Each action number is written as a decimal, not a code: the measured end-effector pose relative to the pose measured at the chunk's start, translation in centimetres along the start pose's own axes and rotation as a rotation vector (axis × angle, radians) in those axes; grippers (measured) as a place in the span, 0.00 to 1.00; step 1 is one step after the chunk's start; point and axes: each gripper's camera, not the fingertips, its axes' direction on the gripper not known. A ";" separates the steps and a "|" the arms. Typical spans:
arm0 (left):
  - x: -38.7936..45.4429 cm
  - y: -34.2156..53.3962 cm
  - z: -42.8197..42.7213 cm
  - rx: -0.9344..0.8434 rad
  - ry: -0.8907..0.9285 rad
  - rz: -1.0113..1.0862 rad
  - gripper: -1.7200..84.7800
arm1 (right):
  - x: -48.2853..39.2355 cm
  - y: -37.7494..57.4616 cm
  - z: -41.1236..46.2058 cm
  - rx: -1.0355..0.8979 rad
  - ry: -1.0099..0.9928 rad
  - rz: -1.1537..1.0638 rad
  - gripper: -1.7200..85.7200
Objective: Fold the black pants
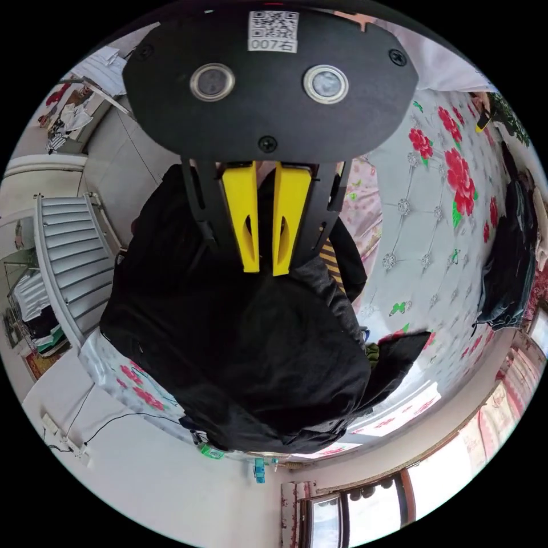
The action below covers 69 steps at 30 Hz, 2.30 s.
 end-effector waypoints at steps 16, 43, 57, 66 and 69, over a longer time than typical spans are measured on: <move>-3.8 6.6 -6.4 0.133 0.113 0.133 0.06 | -17.9 11.8 -14.2 0.136 -0.624 -0.358 0.02; 14.6 12.5 5.0 -0.119 -0.155 0.931 0.07 | -23.2 24.1 -3.4 -0.181 -0.308 -0.037 0.13; -17.2 15.5 -18.6 -0.103 -0.900 0.006 0.01 | -49.7 30.4 -10.3 -0.406 -0.979 -1.189 0.07; -3.2 24.7 -19.9 0.314 -0.051 0.075 0.14 | -41.9 22.8 -7.4 -0.514 -1.134 -0.961 0.08; 5.3 22.2 -12.9 0.169 0.081 0.206 0.18 | -35.2 17.7 -7.6 -0.355 -1.098 -0.801 0.08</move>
